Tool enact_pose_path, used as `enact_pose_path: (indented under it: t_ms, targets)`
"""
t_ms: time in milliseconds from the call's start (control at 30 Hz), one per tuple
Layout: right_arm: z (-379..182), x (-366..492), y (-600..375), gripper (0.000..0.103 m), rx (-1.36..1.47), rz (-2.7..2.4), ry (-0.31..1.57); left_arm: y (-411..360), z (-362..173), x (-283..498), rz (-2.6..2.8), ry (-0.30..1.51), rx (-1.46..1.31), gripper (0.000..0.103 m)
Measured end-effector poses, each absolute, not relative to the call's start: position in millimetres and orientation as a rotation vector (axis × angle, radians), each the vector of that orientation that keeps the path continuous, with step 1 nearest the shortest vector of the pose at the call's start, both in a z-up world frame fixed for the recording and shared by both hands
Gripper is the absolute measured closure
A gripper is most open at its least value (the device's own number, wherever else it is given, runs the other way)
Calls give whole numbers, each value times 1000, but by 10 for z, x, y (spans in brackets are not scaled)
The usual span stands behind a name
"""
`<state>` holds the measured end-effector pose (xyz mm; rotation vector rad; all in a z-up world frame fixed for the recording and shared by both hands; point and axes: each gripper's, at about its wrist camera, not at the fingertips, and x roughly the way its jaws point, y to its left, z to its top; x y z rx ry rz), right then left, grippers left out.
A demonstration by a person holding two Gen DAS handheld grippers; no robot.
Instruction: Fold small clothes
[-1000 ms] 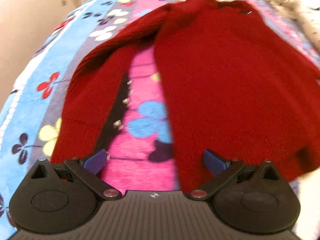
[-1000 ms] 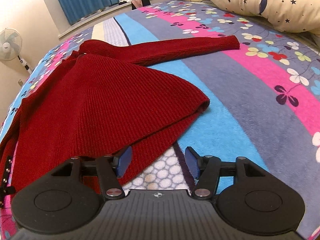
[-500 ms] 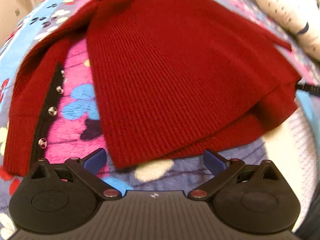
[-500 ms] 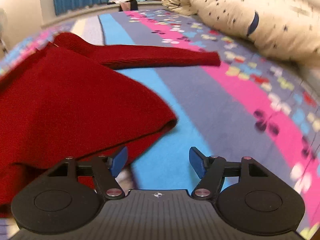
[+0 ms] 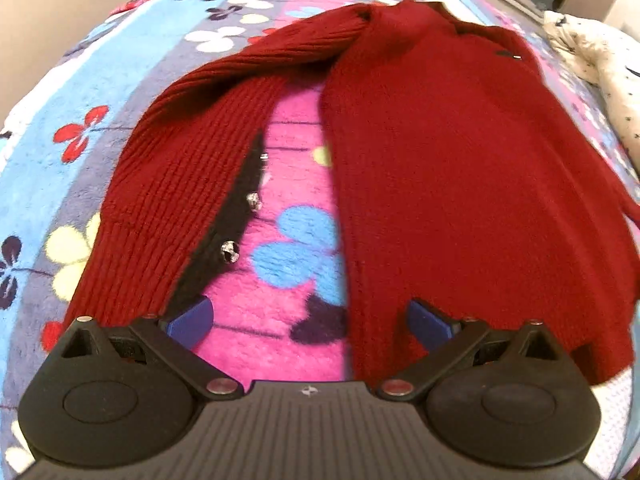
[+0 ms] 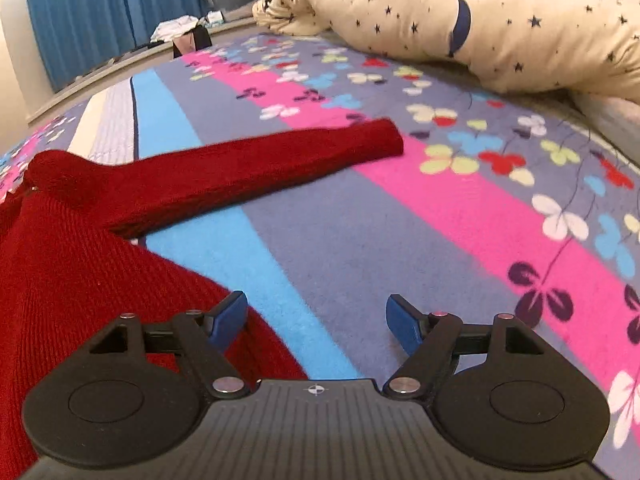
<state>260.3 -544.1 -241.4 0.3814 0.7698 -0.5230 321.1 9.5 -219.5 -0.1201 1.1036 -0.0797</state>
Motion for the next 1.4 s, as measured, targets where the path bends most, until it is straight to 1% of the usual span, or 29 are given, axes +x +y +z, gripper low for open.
enact_pose_path:
  t_ms: [133,333,500,600,700,800,867,1067,1267,1400]
  targets:
    - [-2469,2437,-5339,25,400,-489,787,-198,-2116,3000,-263,1069,-59,0]
    - [-2551,2302,-5226,25,396,-473,808,-866,-2287,2792,-308,1018,217,0]
    - [-2551,2276,-5203,24,387,-455,805,-968,-2336,2639,-304,972,315,0]
    - [-2566,2277,-5196,24,377,-452,800,-856,-2357,2751,-266,983,287,0]
    - [-2570,2272,-5199,24,375,-450,796,-645,-2311,2904,-95,972,244,0]
    - [-2573,2269,-5199,24,376,-449,794,-256,-2296,3107,39,1013,141,0]
    - [-2576,2254,-5202,24,377,-448,790,-65,-2300,3158,26,1044,59,0]
    - [-2574,2119,-5215,23,394,-432,757,-158,-2286,3092,35,1039,90,0]
    - [-2653,2049,-4924,24,146,-344,738,-222,-2263,3071,11,1073,69,0]
    - [-2707,2143,-4909,25,117,-336,710,-233,-2316,3069,-17,1121,15,0]
